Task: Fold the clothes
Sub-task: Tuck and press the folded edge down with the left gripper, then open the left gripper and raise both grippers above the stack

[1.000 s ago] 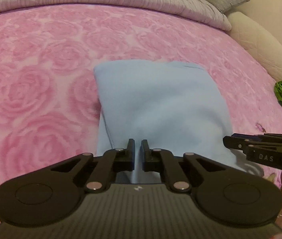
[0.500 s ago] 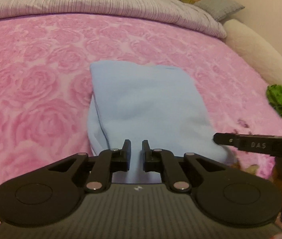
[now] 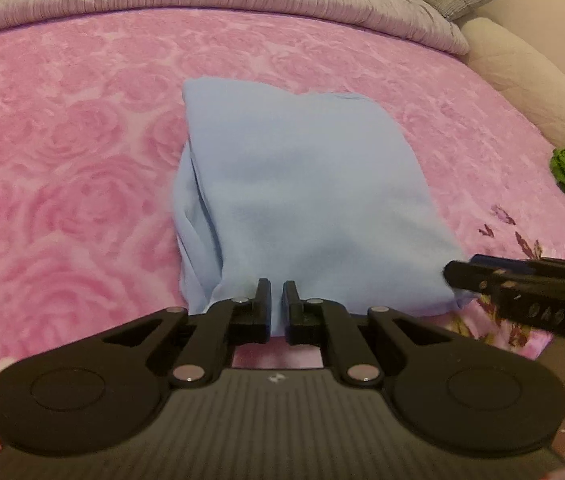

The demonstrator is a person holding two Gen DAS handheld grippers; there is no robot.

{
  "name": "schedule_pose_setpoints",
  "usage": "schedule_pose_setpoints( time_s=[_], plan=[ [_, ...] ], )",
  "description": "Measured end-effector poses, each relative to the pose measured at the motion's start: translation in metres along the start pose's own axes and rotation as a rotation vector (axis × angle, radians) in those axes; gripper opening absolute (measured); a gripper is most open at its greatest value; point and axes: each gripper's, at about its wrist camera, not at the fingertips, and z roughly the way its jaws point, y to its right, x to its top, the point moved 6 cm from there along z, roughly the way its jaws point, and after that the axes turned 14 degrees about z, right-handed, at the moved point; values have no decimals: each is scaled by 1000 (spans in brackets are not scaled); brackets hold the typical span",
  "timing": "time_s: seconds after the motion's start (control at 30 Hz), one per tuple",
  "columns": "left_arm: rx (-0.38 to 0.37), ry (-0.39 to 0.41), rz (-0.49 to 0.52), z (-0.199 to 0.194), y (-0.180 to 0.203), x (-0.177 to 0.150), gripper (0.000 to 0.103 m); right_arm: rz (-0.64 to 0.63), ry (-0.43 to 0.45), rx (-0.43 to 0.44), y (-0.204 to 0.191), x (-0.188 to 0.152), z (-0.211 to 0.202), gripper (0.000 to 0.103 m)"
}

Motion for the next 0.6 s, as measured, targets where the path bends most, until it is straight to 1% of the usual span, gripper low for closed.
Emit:
schedule_pose_setpoints(
  time_s=[0.07, 0.1, 0.17, 0.23, 0.27, 0.37, 0.4, 0.53, 0.6],
  plan=[
    [33, -6, -3, -12, 2, -4, 6, 44, 4, 26, 3, 1, -13, 40],
    [50, -9, -6, -18, 2, -7, 7, 63, 9, 40, 5, 0, -20, 42],
    [86, -16, -2, -30, 6, -14, 7, 78, 14, 39, 7, -6, -32, 47],
    [102, -10, 3, -42, 11, -18, 12, 92, 7, 30, 10, -16, -40, 48],
    [109, -5, 6, -49, 13, -20, 15, 102, 1, 29, 11, -20, -42, 50],
    [128, 7, 15, -67, 20, -25, 21, 144, -9, 22, 17, -31, -54, 60],
    [134, 11, 18, -74, 22, -27, 24, 146, 0, 20, 17, -33, -59, 65],
    [156, 34, 32, -97, 31, -32, 27, 142, 43, 9, 18, -37, -82, 75],
    [165, 48, 41, -108, 36, -32, 30, 141, 66, 1, 18, -39, -93, 84]
  ],
)
